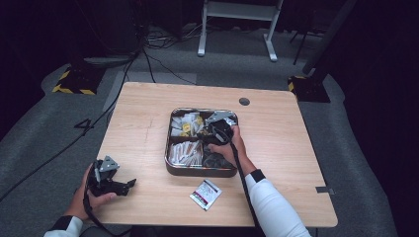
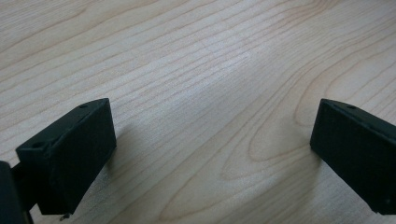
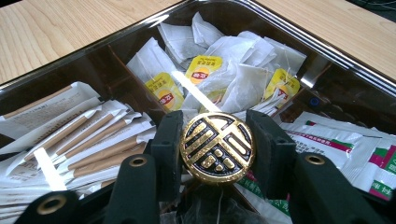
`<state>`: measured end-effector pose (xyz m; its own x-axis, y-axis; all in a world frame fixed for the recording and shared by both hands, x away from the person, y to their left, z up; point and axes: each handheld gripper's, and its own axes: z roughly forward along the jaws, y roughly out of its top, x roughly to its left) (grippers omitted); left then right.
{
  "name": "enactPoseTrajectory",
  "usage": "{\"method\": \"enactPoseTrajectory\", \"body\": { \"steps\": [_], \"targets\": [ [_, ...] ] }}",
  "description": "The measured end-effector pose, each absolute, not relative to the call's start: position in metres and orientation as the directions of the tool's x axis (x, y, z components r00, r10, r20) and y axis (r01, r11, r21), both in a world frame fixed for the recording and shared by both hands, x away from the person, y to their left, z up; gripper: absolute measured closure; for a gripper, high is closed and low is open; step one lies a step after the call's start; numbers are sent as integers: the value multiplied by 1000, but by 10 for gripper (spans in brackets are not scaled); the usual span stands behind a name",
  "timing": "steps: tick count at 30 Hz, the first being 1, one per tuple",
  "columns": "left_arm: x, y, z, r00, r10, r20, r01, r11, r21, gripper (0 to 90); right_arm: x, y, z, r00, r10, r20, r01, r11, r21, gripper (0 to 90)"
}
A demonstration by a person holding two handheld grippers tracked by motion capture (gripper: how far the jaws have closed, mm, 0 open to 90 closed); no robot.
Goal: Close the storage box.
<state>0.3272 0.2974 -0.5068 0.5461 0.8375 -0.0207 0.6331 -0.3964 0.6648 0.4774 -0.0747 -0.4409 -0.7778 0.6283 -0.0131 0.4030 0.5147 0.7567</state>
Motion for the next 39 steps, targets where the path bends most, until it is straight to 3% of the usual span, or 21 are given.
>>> {"method": "enactPoseTrajectory", "body": {
  "steps": [8,21,28,39],
  "targets": [
    [327,297,-507,546,838,-23,634,-395,664,5,478,-77,-439,-785,620,4,405,508,760,542],
    [327,297,-507,545,838,-23,635,-395,664,5,480,-80,-441,-780,626,3,425,527,736,274],
    [327,297,-507,545,838,-23,635,-395,664,5,479,-81,-440,-787,616,11,427,533,731,217],
    [327,297,-507,544,839,-24,635,-394,664,5,475,-89,-432,-804,594,-15,404,565,720,203]
  ]
}}
